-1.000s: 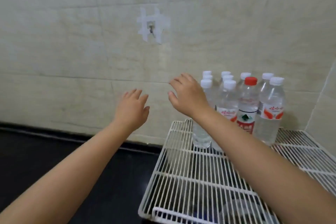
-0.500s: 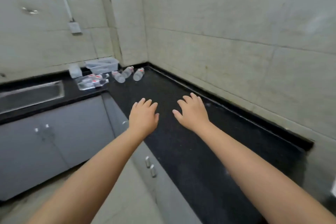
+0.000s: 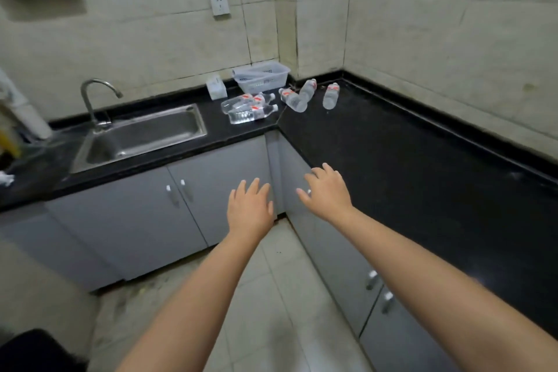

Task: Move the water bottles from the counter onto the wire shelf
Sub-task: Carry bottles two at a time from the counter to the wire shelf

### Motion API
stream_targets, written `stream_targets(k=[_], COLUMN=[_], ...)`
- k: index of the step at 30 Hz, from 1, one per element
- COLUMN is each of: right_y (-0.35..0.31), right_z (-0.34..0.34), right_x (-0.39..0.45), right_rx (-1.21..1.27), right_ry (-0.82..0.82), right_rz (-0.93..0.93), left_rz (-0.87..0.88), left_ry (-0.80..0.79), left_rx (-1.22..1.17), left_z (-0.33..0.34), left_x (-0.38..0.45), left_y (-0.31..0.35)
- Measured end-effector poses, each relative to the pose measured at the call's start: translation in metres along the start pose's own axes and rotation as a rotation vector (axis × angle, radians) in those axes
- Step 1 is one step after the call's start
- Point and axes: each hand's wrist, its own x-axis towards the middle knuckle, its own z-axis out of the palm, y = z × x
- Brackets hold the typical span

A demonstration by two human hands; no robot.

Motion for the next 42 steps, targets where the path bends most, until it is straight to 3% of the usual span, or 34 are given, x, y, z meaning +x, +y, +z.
stream_targets(k=[20,24,27,33,37,42], right_y=[0.042,0.046,0.052,0.076,0.096,0.112], right_z=[0.087,0.095,0.099,0.09,0.091,0.101], right_x=[0.415,0.492,0.546,0.629,0.668,0.721], right_rx=[-0.003,-0.023,-0.012,0.11,0.103,0.095], right_ry=[-0.082,-0.056,-0.036,0.053,0.013,-0.06], right_rz=[0.134,0.21,0.303,0.511,0.521,0.412], left_rz=[-0.005,0.116,0.221,0.485,0.617,0.537], left_ry=[-0.183,-0.108,-0.149,-0.309,-0.502,-0.467], left_rx=[0.038,0.042,0.015,0.009,0.111,0.063], left_z=[0.052,0.063,0.074,0.083,0.1,0.107], left_x=[0.412,0.512,0.583,0.701,0.736,0.764], left_y=[-0.123,-0.137,-0.141,-0.132,-0.105,-0.093])
